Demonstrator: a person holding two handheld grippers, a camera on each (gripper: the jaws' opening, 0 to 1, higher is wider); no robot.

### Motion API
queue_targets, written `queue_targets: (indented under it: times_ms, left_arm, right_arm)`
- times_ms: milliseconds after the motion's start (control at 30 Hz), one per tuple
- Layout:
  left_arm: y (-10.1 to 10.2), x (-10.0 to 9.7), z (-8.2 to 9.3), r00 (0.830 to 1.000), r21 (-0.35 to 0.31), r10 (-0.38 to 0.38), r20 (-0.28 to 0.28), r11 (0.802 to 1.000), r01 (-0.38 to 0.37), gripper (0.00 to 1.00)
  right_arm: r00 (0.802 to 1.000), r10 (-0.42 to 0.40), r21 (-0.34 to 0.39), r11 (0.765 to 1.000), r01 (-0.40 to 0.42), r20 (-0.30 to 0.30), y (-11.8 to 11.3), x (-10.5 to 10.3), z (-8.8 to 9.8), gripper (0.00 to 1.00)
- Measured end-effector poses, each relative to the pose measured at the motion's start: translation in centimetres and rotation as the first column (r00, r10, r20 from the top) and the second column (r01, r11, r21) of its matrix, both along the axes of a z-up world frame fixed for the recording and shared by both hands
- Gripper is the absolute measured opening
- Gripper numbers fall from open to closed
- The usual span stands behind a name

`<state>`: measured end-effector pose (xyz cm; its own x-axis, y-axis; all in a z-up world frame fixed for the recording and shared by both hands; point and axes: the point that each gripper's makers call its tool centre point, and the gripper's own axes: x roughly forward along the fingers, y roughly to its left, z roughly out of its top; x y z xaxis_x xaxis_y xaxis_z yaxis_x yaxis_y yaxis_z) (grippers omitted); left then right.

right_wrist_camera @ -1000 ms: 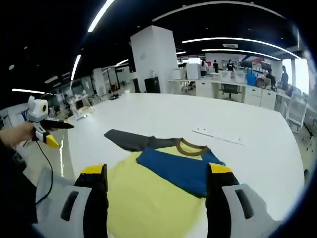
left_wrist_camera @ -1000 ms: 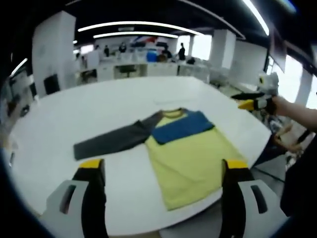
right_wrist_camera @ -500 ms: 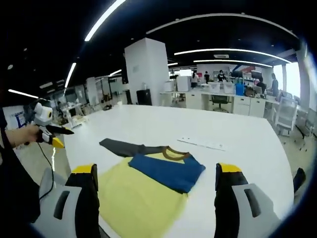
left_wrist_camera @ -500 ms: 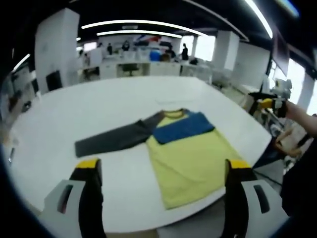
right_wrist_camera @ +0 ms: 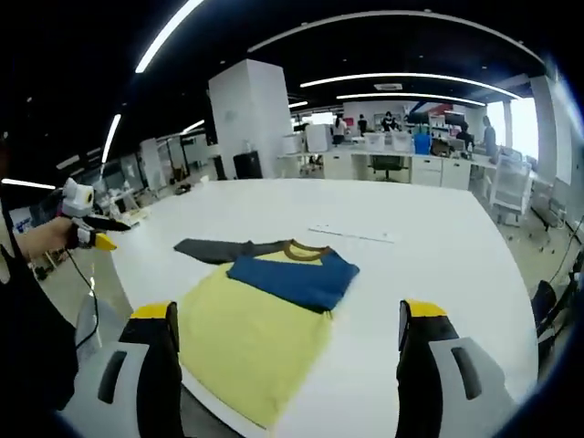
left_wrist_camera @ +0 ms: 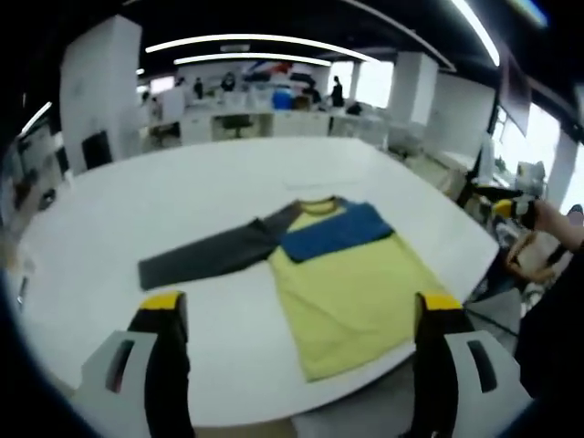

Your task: Fold the garment on the visible template until the final outline fits inside the template.

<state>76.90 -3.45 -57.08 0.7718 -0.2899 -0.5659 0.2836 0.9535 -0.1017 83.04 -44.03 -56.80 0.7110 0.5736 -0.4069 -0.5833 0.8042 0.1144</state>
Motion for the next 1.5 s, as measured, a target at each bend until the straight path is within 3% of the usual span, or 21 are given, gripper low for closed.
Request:
queue_targets:
  times_ms: [233,733,933,1333,1500]
  left_arm:
    - [0.7,-0.3,-0.1,1.0,0.004,0.014,-0.006,1.0,-0.014,0.99]
    - [1.7,0.2,-0.5,1.0,0.011,0.0,-0.02,1.0,0.001,0.99]
    - [3.7,1.5,0.3,1.0,-0.004,0.015,0.0,1.0,-0.015,0.99]
    - [8.3,4.1,-0.1,0.999,0.038,0.043,-0.007,0.998,-0.042,0.96]
    - [10.3,5.9,-0.4,0.999,0.023,0.051,-0.008,0.998,-0.051,0.94]
  right_arm:
    - [0.998,-0.043,-0.009,0.999,0.043,-0.04,-1.3,-1.0,-1.6,1.0]
    - [0.998,-0.044,-0.009,0.999,0.044,-0.034,-0.6,-0.8,-1.5,1.0]
    - [0.998,-0.048,-0.01,0.999,0.047,-0.036,-0.2,-0.8,-1.7,1.0]
    - [0.997,-0.055,-0.018,0.998,0.054,-0.049,0.7,-0.8,-2.2,1.0]
    - [0.996,-0.066,-0.021,0.998,0.065,-0.054,1.2,-0.6,-2.4,1.0]
